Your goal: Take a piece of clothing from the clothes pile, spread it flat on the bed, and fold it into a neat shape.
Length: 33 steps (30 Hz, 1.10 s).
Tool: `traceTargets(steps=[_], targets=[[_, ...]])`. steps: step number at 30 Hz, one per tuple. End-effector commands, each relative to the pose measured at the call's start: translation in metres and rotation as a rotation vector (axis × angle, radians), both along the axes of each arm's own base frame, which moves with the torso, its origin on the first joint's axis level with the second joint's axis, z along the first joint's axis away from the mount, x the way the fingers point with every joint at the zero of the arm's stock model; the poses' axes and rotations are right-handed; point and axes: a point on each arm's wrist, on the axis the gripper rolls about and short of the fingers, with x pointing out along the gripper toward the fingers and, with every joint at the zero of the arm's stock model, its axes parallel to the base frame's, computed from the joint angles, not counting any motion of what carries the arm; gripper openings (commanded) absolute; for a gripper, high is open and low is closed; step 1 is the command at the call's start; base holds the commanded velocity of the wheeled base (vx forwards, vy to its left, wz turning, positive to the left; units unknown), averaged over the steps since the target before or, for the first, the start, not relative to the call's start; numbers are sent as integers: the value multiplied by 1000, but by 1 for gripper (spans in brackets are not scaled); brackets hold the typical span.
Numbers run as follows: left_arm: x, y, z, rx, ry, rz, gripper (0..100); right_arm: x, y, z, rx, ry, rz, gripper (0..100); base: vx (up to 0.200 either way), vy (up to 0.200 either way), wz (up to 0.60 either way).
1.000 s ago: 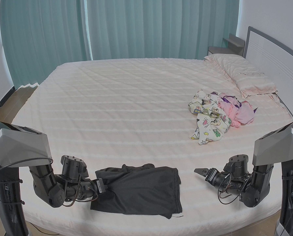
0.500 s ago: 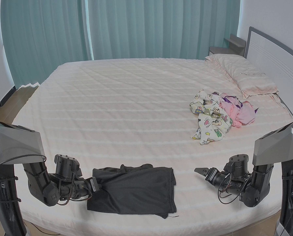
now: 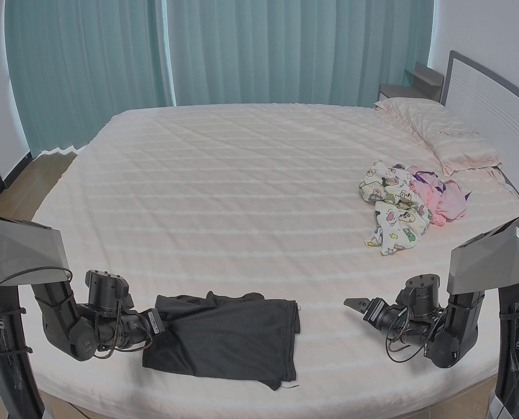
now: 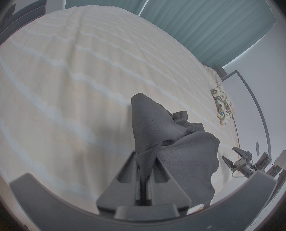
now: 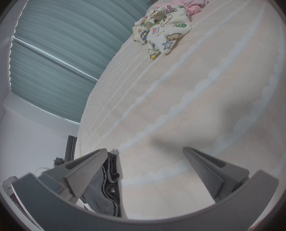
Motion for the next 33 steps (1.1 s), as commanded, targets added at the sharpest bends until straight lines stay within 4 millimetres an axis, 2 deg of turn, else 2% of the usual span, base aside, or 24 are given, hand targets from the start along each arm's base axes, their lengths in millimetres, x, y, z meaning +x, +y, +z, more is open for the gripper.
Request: traceTargets(steps=[1, 20, 32, 33], targets=[[2, 5, 0, -1, -4, 17, 0, 0, 0, 0, -1, 2, 1, 100, 0, 200, 0], [2, 9, -2, -5, 3, 30, 0, 0, 1, 0, 0, 1, 2, 100, 0, 200, 0], [-5, 9, -5, -21, 36, 22, 0, -2, 4, -3, -8, 5, 12, 100, 0, 0, 0], [-5, 9, -6, -22, 40, 18, 100, -2, 4, -3, -7, 6, 12, 100, 0, 0, 0]])
